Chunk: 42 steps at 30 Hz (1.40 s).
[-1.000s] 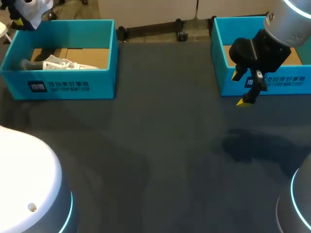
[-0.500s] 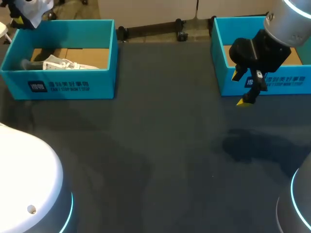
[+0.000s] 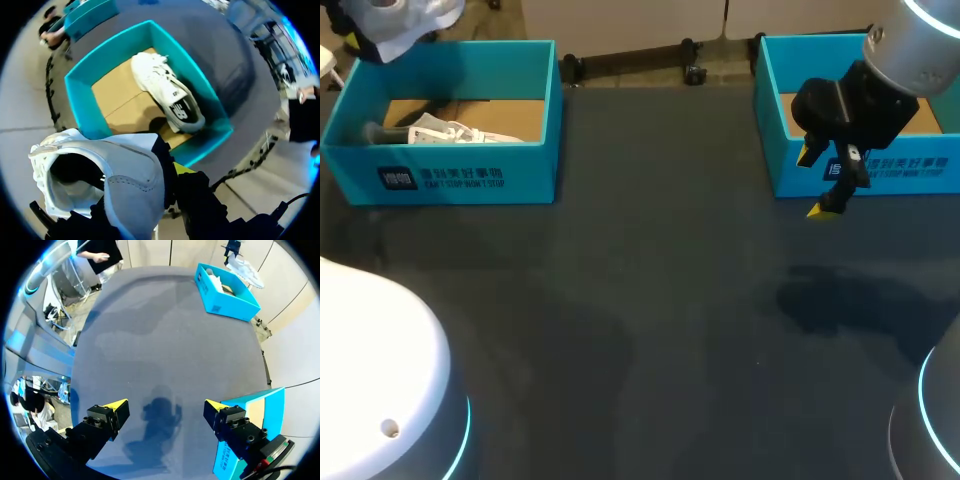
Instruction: Take the shoe out of the shoebox, open the shoe tongue, remove and reinsert the insole, then place the shoe into the shoebox
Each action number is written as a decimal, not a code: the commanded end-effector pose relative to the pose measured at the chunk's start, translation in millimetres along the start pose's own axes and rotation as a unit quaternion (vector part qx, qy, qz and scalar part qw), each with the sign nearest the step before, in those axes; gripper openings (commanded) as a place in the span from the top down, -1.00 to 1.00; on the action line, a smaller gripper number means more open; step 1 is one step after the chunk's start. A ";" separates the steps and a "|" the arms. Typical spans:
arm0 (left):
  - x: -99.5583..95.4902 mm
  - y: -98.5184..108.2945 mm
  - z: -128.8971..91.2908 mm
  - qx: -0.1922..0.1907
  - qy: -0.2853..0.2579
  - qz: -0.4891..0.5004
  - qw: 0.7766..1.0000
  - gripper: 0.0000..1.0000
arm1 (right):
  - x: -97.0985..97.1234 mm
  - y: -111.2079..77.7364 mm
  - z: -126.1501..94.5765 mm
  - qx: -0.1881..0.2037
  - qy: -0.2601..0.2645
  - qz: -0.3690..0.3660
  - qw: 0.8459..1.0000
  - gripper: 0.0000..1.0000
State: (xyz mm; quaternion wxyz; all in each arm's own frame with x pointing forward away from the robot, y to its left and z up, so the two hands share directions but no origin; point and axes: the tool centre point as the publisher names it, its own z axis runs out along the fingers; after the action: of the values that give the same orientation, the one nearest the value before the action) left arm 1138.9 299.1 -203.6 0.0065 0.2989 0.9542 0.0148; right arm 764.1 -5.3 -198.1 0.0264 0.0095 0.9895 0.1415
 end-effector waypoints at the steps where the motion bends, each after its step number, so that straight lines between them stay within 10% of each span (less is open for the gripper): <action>1: -1.7 4.9 -1.1 -0.030 0.035 0.213 0.976 1.00 | -1.0 0.4 1.1 0.001 0.001 0.000 1.000 -1.00; 17: 0.8 29.5 -24.7 -0.061 -0.009 0.494 0.867 1.00 | -1.0 0.4 1.1 0.001 0.001 0.000 1.000 -1.00; 42: -1.7 20.2 -16.0 -0.047 -0.008 0.503 0.863 1.00 | -1.0 0.4 1.1 0.001 0.001 0.000 1.000 -1.00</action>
State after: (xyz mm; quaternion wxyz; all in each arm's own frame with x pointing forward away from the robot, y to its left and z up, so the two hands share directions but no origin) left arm 1153.5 317.4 -185.2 0.0191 0.7341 0.6764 0.0570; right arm 764.1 -5.3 -198.1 0.0264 0.0095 0.9895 0.1415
